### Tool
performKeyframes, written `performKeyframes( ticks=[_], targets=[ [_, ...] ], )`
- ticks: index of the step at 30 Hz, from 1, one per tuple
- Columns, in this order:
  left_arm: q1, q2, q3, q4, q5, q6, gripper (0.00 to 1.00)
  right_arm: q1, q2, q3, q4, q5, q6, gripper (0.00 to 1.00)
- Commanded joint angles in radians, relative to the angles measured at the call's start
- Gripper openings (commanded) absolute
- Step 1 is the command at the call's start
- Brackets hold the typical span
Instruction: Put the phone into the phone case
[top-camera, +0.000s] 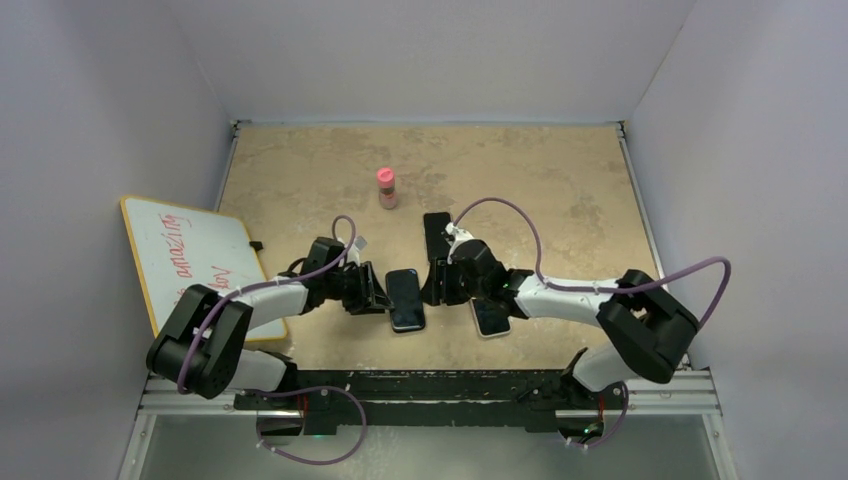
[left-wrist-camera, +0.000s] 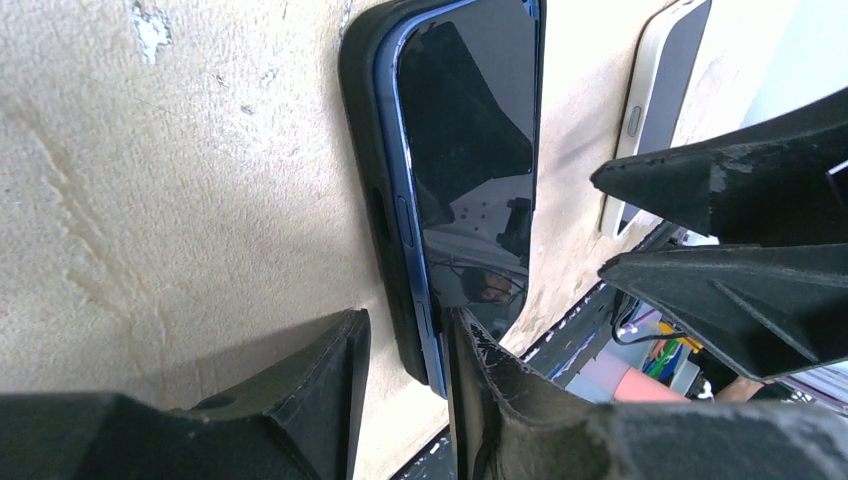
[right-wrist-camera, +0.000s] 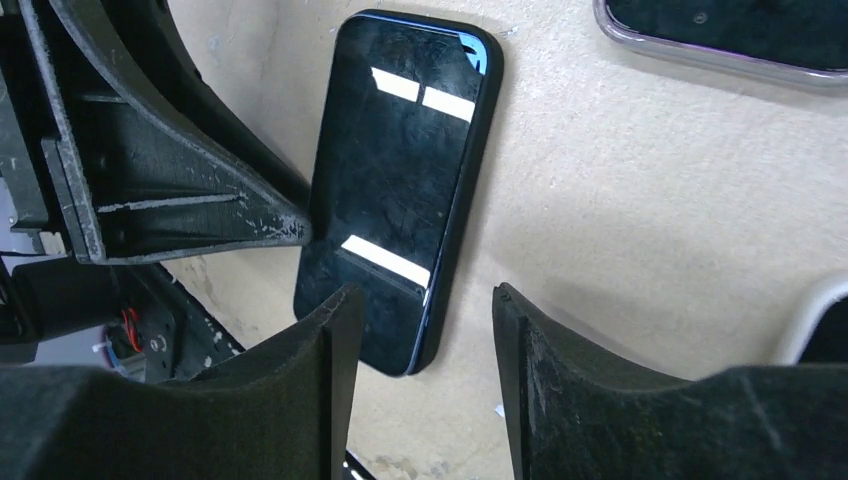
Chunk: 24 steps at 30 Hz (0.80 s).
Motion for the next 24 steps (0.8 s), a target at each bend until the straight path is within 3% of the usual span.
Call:
performKeyframes(
  ticks=[1, 6, 15, 24],
  targets=[
    [0.005, 0.026, 0.022, -0.002, -0.020, 0.040, 0.35, -0.005, 0.067, 0.025, 0.118, -0.091, 0.066, 0.54],
    [0.005, 0.061, 0.015, 0.016, 0.004, 0.047, 0.26, -0.005, 0.125, 0.033, 0.158, -0.094, 0.104, 0.66],
    [0.005, 0.060, 0.007, 0.008, -0.011, 0.048, 0.18, -0.006, 0.224, 0.043, 0.303, -0.231, 0.199, 0.66],
    [0.005, 0.023, -0.025, 0.069, 0.030, -0.001, 0.18, -0.018, 0.171, -0.051, 0.735, -0.370, 0.361, 0.64]
  ],
)
